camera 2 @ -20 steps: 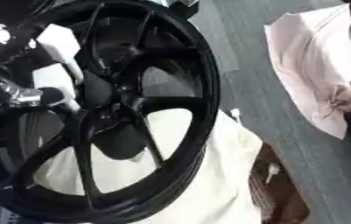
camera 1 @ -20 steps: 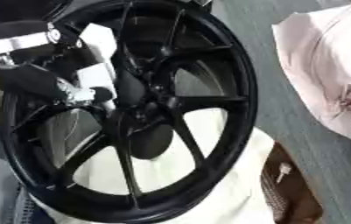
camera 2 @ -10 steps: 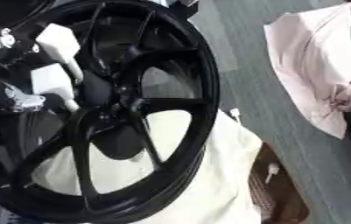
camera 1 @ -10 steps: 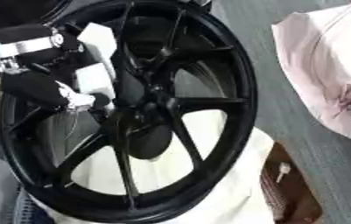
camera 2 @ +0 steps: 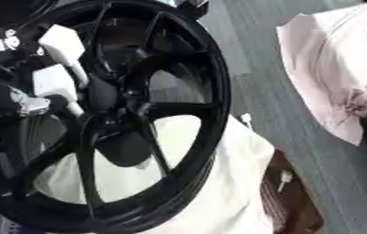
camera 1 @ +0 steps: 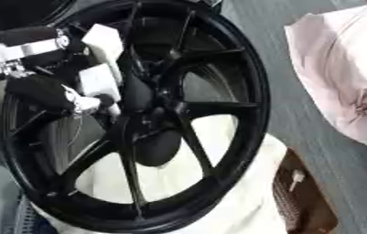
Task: Pull the pin out of the wheel hub.
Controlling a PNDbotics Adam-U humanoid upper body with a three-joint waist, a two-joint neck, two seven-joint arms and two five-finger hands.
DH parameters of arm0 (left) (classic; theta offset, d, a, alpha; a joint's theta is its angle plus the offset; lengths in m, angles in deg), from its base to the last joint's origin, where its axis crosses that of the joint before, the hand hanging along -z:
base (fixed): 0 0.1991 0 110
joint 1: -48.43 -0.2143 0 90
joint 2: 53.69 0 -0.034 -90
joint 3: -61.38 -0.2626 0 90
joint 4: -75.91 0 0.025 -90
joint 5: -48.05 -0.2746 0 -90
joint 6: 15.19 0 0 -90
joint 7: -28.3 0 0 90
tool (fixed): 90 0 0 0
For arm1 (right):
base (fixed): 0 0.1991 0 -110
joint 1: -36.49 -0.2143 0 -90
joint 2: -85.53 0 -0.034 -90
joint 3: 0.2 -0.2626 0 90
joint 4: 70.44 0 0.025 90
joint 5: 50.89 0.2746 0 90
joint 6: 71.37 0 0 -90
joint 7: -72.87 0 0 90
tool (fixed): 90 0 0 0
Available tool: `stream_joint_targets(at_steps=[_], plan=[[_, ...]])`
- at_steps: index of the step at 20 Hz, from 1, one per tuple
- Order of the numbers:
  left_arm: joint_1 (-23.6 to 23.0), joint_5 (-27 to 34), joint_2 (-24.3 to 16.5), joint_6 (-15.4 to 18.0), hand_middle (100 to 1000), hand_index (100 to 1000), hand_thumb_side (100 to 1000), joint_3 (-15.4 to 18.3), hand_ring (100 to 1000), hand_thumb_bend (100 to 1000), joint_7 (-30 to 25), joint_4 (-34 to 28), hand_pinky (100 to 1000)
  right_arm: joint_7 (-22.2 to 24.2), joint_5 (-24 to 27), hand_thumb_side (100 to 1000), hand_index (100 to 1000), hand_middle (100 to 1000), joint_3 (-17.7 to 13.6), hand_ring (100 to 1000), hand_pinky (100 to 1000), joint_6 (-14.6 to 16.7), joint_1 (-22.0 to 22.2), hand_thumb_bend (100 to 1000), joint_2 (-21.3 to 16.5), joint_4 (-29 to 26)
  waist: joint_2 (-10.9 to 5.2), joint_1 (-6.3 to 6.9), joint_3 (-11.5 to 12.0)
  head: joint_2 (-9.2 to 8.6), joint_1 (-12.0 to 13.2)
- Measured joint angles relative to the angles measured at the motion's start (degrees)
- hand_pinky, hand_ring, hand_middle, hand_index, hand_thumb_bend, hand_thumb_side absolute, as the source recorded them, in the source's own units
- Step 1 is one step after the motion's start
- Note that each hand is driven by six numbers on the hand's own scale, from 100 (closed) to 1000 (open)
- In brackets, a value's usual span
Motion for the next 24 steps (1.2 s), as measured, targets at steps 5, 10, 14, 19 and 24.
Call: stream_joint_targets(at_steps=[5,10,14,19,24], plan=[[-0.01,-0.09,0.33,1.12,391,526,353,0.06,391,283,1.21,0.29,422,-0.34,0.33,634,826,781,-0.07,787,867,0.05,0.12,115,0.00,0.02,0.00,-0.17,-0.08,0.00,0.00],[-1.04,0.97,0.24,2.06,354,478,343,2.19,353,246,2.81,-1.37,407,-0.55,0.44,638,826,781,-0.12,787,867,-0.04,0.50,110,0.00,0.03,0.00,-0.20,-0.01,0.00,-0.09],[-3.61,4.19,-1.66,3.88,336,457,334,6.42,333,232,5.51,-2.68,403,-0.85,0.58,638,826,780,-0.44,786,867,0.06,0.62,110,-0.01,0.03,0.00,-0.28,0.32,-0.01,-0.67],[-10.10,9.48,-5.55,7.56,332,452,330,13.84,324,238,11.60,-2.94,401,-1.38,0.83,640,826,780,-0.96,786,867,0.10,1.16,108,-0.20,0.02,0.00,-0.69,0.96,-0.02,-1.77],[-22.62,14.88,-7.42,10.78,338,460,339,25.08,325,255,22.87,-3.01,416,-2.32,1.24,638,826,780,-2.04,786,867,0.30,2.27,107,-0.92,-0.02,-0.01,-1.31,2.22,-0.01,-3.19]])
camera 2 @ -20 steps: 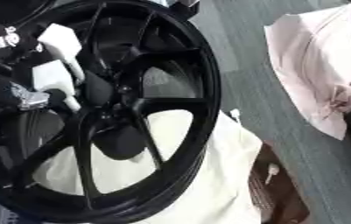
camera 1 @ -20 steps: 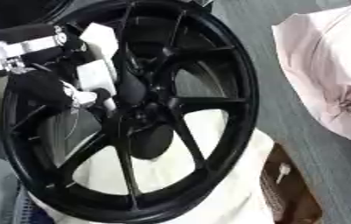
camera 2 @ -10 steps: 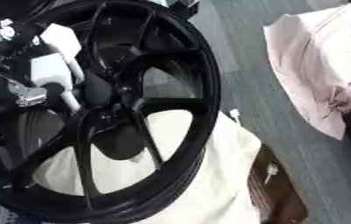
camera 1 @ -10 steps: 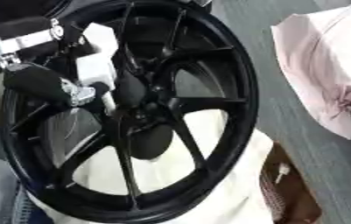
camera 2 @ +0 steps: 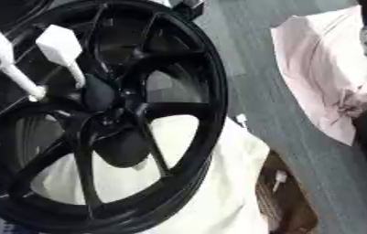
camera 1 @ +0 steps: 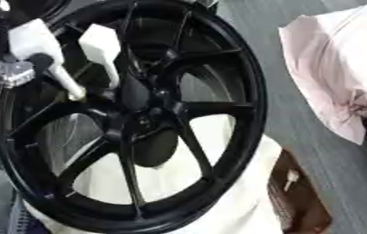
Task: Pull the pin out of the wheel hub.
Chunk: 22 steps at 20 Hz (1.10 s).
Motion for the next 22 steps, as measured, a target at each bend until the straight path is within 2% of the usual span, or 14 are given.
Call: stream_joint_targets(at_steps=[4,8,9,10,13,14,15,16,17,18,21,22], plan=[[-12.24,3.03,4.00,0.53,352,480,349,11.89,338,256,13.20,-0.02,448,-1.06,0.53,638,826,780,-1.30,785,867,0.32,1.35,103,-0.90,-0.26,-0.11,-0.65,0.75,0.06,-0.92],[-19.66,3.10,9.60,-0.03,398,533,394,19.43,385,336,20.81,0.01,522,-2.10,1.09,639,826,780,-2.49,785,867,0.76,2.45,100,-1.29,-0.68,-1.10,-1.07,1.30,0.10,-1.38],[-20.94,2.12,10.75,0.27,398,533,394,20.53,385,336,21.13,0.04,522,-2.32,1.19,639,826,780,-2.71,785,867,0.83,2.67,100,-1.35,-0.71,-1.54,-1.21,1.42,0.10,-1.43],[-21.84,0.72,11.79,0.83,427,563,438,21.42,412,376,20.80,0.13,544,-2.48,1.30,639,826,780,-2.89,785,867,0.89,2.88,100,-1.47,-0.73,-1.93,-1.36,1.49,0.09,-1.47],[-23.48,-4.24,14.36,3.96,467,606,500,23.32,455,441,17.31,1.26,584,-2.80,1.65,638,826,780,-3.24,785,867,1.02,3.19,100,-1.64,-0.80,-2.75,-1.85,1.58,0.06,-1.85],[-23.76,-5.51,14.95,5.04,522,663,561,23.76,512,511,16.08,1.93,635,-2.83,1.69,638,826,780,-3.34,785,867,1.04,3.37,100,-1.65,-0.86,-2.91,-1.99,1.60,0.05,-1.92],[-23.92,-6.71,15.39,6.02,622,746,630,24.07,611,607,14.79,2.64,707,-2.85,1.75,638,826,780,-3.37,785,867,1.05,3.43,100,-1.65,-0.89,-3.03,-2.06,1.60,0.03,-1.96],[-24.06,-7.91,15.72,6.91,699,786,672,24.31,701,688,13.49,3.37,778,-2.89,1.84,638,826,780,-3.43,785,867,1.08,3.49,100,-1.65,-0.96,-3.15,-2.08,1.60,0.01,-2.03],[-24.29,-9.29,15.89,7.64,738,800,693,24.50,753,738,12.25,4.09,830,-2.95,1.89,638,826,780,-3.55,785,867,1.12,3.68,100,-1.65,-1.04,-3.27,-2.08,1.60,-0.02,-2.17],[-24.39,-11.03,15.94,8.14,781,832,749,24.75,839,831,11.23,4.79,921,-3.03,1.95,639,826,780,-3.66,785,867,1.12,3.89,100,-1.65,-1.05,-3.36,-2.07,1.61,-0.03,-2.33],[-24.39,-16.75,16.26,8.39,807,866,821,25.40,843,911,9.69,6.92,902,-3.32,2.15,640,826,780,-3.67,785,867,1.03,4.07,100,-1.65,-1.12,-3.46,-2.05,1.62,-0.07,-2.70],[-24.38,-18.11,16.34,8.32,791,856,836,25.45,821,881,9.28,7.61,862,-3.41,2.17,641,826,780,-3.67,784,867,0.98,4.22,100,-1.65,-1.21,-3.54,-2.04,1.62,-0.08,-2.82]])
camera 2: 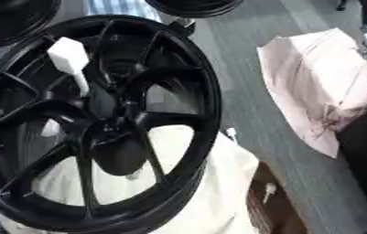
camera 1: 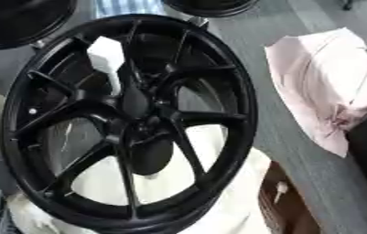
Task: Pull the pin out of the wheel hub.
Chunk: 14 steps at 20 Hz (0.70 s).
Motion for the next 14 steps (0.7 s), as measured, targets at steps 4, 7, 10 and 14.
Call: stream_joint_targets(at_steps=[4,7,10,14], plan=[[0.65,-0.18,0.06,-0.42,685,772,785,0.15,715,628,0.08,1.17,760,-0.49,0.12,640,826,780,-0.25,784,866,0.05,0.17,100,0.00,-0.20,-0.12,0.01,-0.05,-0.01,-0.09],[2.22,5.33,0.08,-0.69,662,754,772,0.06,688,594,2.51,0.71,743,-0.79,0.27,638,826,779,-0.39,784,866,0.07,0.17,100,0.00,-0.27,-0.34,0.01,-0.27,-0.01,-0.07],[3.45,10.94,0.08,-0.44,650,745,774,-0.34,672,572,4.63,0.10,734,-0.87,0.28,629,826,779,-0.40,784,866,0.08,0.16,100,0.00,-0.58,-0.39,0.02,-0.35,-0.01,-0.05],[6.80,15.07,2.26,0.17,650,745,782,-1.47,670,555,6.07,-1.73,731,-0.71,0.24,583,825,779,-0.33,783,866,-0.01,-0.54,138,0.10,-0.95,-0.80,-0.16,-1.76,-0.01,0.78]])
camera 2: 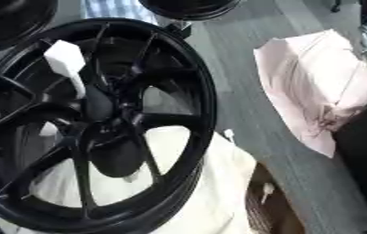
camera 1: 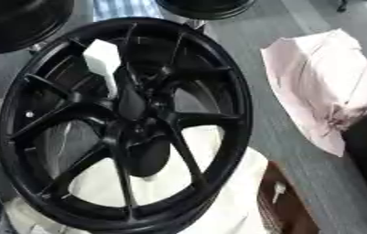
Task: Pull the pin out of the wheel hub.
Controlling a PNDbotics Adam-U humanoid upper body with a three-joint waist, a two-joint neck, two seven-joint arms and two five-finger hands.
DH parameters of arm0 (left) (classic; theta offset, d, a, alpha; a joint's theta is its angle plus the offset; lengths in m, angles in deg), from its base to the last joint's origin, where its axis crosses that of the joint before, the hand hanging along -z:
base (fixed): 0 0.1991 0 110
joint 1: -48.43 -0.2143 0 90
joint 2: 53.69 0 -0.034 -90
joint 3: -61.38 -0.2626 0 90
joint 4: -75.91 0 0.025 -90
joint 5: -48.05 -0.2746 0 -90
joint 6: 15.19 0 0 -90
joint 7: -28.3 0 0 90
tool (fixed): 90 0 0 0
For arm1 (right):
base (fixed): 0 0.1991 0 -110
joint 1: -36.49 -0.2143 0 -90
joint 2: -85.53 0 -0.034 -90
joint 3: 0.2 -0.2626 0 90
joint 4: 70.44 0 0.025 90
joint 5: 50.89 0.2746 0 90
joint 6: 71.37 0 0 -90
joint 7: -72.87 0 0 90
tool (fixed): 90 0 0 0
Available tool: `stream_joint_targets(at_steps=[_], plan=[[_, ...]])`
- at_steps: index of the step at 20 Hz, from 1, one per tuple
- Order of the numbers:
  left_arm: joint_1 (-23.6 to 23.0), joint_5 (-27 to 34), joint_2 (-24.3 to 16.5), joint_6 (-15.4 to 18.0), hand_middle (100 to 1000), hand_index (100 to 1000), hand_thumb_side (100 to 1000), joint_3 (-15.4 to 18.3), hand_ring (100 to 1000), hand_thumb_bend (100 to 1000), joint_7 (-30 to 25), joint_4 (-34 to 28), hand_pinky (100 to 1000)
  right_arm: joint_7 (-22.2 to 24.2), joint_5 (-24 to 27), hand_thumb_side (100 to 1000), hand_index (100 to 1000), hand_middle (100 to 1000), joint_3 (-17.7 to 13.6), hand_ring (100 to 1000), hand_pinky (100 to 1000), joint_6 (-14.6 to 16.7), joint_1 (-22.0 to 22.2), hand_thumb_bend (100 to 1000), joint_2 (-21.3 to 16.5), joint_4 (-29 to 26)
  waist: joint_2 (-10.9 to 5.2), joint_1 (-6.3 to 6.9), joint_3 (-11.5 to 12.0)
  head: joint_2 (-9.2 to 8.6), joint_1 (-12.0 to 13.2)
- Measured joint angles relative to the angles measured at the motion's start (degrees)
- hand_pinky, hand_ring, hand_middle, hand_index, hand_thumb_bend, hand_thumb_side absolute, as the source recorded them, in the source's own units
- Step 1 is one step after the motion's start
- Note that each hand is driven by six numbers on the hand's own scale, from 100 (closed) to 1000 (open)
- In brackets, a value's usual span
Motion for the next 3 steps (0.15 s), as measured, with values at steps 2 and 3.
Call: stream_joint_targets(at_steps=[2,3], plan=[[2.85,1.97,2.17,-0.42,655,749,782,-0.79,671,551,0.85,-0.65,732,0.31,-0.24,562,824,779,0.02,783,866,0.05,-0.37,154,0.40,-0.19,0.00,0.04,0.00,0.00,0.35],[4.49,2.94,3.21,-0.71,660,752,783,-1.16,673,550,1.33,-0.65,733,0.41,-0.33,555,824,778,0.02,783,866,0.11,-0.38,159,0.65,-0.31,0.00,0.07,-0.02,0.00,0.53]])
